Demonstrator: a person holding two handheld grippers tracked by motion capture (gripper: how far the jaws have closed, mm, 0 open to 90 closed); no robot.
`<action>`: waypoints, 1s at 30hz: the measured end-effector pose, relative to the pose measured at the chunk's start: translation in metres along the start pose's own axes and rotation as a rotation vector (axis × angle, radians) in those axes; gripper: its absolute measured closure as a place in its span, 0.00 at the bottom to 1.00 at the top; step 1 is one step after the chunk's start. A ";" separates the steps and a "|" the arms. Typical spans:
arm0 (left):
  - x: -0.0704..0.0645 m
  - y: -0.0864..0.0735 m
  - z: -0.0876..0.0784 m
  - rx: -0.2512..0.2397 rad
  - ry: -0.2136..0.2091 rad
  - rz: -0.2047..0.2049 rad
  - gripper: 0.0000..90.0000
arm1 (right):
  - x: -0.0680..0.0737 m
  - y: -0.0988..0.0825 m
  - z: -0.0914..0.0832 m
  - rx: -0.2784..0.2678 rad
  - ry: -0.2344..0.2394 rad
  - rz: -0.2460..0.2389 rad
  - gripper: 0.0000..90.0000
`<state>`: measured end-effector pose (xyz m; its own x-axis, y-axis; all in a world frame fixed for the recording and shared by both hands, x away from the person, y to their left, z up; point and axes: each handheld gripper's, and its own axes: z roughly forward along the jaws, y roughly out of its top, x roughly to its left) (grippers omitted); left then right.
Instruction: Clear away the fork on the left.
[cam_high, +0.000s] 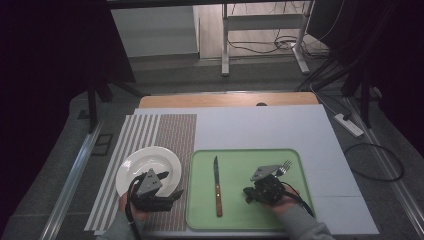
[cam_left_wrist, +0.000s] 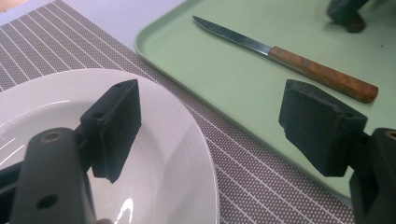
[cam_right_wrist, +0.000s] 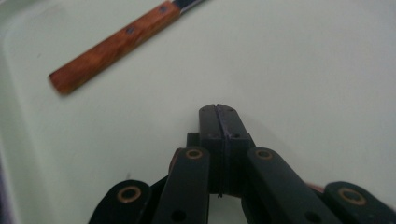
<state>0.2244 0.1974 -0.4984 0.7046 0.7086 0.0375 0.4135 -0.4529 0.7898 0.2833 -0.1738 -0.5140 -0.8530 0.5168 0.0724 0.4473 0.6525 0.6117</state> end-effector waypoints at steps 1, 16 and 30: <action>0.000 0.000 0.000 0.000 0.000 -0.001 0.24 | 0.001 -0.003 -0.002 0.000 -0.001 0.002 1.00; 0.000 0.000 0.002 0.010 0.001 -0.003 0.24 | -0.003 -0.057 -0.047 -0.006 -0.035 0.084 1.00; -0.001 -0.001 0.001 0.014 0.001 0.000 0.24 | -0.016 -0.084 -0.070 -0.032 -0.073 0.157 1.00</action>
<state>0.2242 0.1968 -0.4994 0.7041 0.7091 0.0384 0.4211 -0.4605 0.7814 0.2409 -0.2762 -0.5118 -0.7513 0.6504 0.1121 0.5633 0.5435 0.6223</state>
